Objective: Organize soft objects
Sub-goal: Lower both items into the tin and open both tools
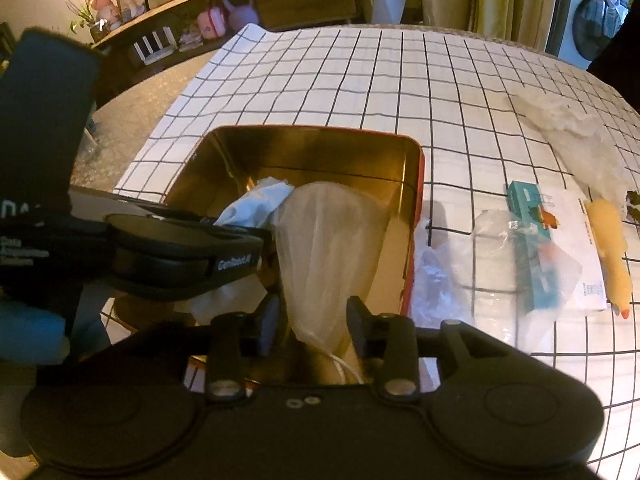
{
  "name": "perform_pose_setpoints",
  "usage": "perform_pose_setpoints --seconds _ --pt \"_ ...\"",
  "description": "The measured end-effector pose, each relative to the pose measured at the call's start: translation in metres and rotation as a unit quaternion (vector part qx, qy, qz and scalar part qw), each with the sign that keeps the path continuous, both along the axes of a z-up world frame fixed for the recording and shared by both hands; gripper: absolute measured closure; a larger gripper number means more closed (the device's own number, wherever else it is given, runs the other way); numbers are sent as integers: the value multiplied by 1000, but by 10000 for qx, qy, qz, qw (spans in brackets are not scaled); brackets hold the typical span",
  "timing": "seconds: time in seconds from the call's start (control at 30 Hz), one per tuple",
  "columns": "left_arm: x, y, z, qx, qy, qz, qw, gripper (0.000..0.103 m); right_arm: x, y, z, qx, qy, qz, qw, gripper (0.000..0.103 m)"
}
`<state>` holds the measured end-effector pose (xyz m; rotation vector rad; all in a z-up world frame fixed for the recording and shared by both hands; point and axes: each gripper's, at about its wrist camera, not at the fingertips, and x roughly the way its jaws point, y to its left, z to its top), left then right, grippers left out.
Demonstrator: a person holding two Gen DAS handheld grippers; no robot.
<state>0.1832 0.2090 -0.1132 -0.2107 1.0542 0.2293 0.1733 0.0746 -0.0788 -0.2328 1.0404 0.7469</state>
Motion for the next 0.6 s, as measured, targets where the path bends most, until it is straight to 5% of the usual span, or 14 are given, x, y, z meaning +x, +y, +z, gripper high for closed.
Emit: perform_pose_setpoints --seconds 0.27,0.43,0.6 --pt "-8 -8 13 47 -141 -37 9999 80 -6 -13 14 141 -184 16 9997 50" --pt "-17 -12 24 27 -381 -9 9993 36 -11 -23 25 231 -317 67 9992 43" --pt "-26 -19 37 56 -534 40 9985 36 -17 -38 39 345 -444 101 9984 38"
